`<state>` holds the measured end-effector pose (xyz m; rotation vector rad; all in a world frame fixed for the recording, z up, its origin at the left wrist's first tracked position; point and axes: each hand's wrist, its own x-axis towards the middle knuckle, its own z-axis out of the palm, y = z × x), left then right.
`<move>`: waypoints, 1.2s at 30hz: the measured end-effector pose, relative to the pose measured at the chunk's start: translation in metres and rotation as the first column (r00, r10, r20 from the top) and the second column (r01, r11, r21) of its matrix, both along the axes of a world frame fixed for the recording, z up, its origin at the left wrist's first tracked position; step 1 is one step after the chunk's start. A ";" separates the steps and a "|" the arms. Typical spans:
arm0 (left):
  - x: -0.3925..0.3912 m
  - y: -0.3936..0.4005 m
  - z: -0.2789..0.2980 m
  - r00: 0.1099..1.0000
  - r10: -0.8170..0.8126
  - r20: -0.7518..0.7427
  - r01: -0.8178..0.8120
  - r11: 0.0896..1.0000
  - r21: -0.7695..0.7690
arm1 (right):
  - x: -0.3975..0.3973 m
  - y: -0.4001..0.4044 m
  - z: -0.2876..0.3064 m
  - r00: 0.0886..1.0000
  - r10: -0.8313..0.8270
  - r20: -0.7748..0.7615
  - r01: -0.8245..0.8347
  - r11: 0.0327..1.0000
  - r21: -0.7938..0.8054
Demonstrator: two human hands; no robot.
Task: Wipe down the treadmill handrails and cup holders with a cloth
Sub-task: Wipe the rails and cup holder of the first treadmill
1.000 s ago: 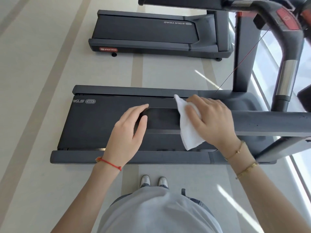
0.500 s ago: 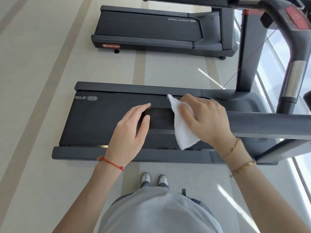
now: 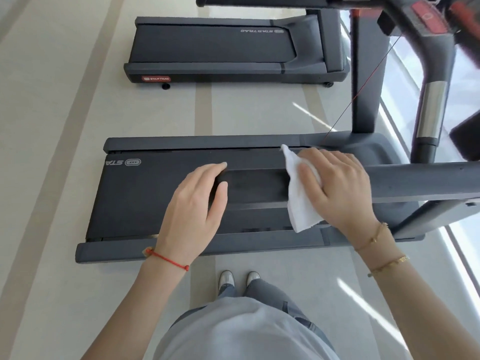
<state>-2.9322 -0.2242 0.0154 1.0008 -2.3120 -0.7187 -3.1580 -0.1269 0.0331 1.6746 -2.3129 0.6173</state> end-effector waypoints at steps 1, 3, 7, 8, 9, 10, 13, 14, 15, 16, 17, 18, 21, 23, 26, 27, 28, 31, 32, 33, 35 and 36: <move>-0.005 0.001 0.002 1.000 -0.017 0.008 0.017 1.000 -0.025 | 0.003 -0.004 -0.001 1.000 -0.019 -0.017 0.019 1.000 0.006; -0.016 0.003 0.005 0.998 -0.053 0.023 0.054 0.995 -0.079 | 0.022 -0.016 -0.004 0.998 0.047 -0.038 -0.047 0.999 0.007; -0.041 0.012 0.011 0.995 -0.053 0.079 0.065 0.984 -0.164 | 0.024 -0.012 -0.011 0.966 0.254 -0.040 -0.256 0.964 -0.068; -0.047 0.014 0.012 0.995 -0.055 0.078 0.069 0.981 -0.181 | 0.015 -0.006 -0.013 0.965 0.259 -0.051 -0.263 0.961 -0.085; -0.053 0.017 0.013 0.995 -0.062 0.073 0.076 0.978 -0.196 | 0.005 0.001 -0.014 0.968 0.244 -0.060 -0.248 0.964 -0.096; -0.059 0.020 0.014 0.995 -0.070 0.066 0.082 0.975 -0.208 | -0.006 0.009 -0.014 0.975 0.212 -0.071 -0.218 0.970 -0.104; -0.081 0.034 0.016 0.995 -0.085 0.048 0.093 0.973 -0.211 | -0.050 0.038 -0.016 0.990 0.091 -0.109 -0.105 0.986 -0.131; -0.090 0.039 0.016 0.995 -0.085 0.048 0.093 0.974 -0.209 | -0.066 0.048 -0.016 0.991 0.057 -0.117 -0.073 0.987 -0.141; -0.098 0.045 0.016 0.995 -0.083 0.049 0.091 0.974 -0.207 | -0.081 0.058 -0.016 0.993 0.028 -0.113 -0.045 0.988 -0.146; -0.106 0.051 0.016 0.996 -0.079 0.049 0.087 0.975 -0.205 | -0.093 0.066 -0.014 0.995 0.005 -0.101 -0.019 0.989 -0.144; -0.114 0.057 0.016 0.996 -0.072 0.050 0.080 0.976 -0.203 | -0.103 0.070 -0.011 0.996 -0.019 -0.084 0.007 0.991 -0.136; -0.121 0.062 0.016 0.997 -0.062 0.053 0.072 0.976 -0.204 | -0.107 0.071 -0.008 0.997 -0.041 -0.069 0.032 0.992 -0.119; -0.142 0.075 0.015 0.997 -0.016 0.074 0.032 0.974 -0.222 | -0.102 0.056 0.002 0.999 -0.012 -0.040 0.012 1.000 -0.009; -0.154 0.082 0.014 0.995 0.036 0.089 -0.015 0.973 -0.232 | -0.092 0.047 0.004 0.995 0.099 -0.027 -0.097 0.993 0.060; -0.168 0.090 0.011 0.991 0.095 0.094 -0.070 0.966 -0.249 | -0.103 0.055 0.005 0.974 0.224 0.022 -0.226 0.969 0.097; -0.172 0.092 0.009 0.989 0.111 0.097 -0.083 0.962 -0.262 | -0.114 0.063 0.006 0.971 0.238 0.029 -0.240 0.966 0.102; -0.176 0.093 0.008 0.987 0.129 0.100 -0.097 0.957 -0.274 | -0.128 0.071 0.008 0.974 0.225 0.035 -0.228 0.967 0.112; -0.187 0.096 0.006 0.978 0.185 0.096 -0.149 0.942 -0.302 | -0.172 0.091 0.015 0.989 0.137 0.049 -0.143 0.979 0.146; -0.190 0.096 0.005 0.975 0.200 0.097 -0.161 0.935 -0.316 | -0.178 0.091 0.016 0.992 0.121 0.035 -0.125 0.978 0.165; -0.192 0.097 0.004 0.972 0.215 0.097 -0.172 0.927 -0.333 | -0.179 0.085 0.016 0.992 0.121 0.023 -0.123 0.971 0.203; -0.195 0.097 0.001 0.965 0.244 0.097 -0.195 0.912 -0.361 | -0.169 0.066 0.015 0.985 0.166 0.054 -0.175 0.941 0.289; -0.195 0.096 0.000 0.963 0.252 0.098 -0.199 0.906 -0.373 | -0.159 0.058 0.014 0.977 0.202 0.072 -0.215 0.926 0.311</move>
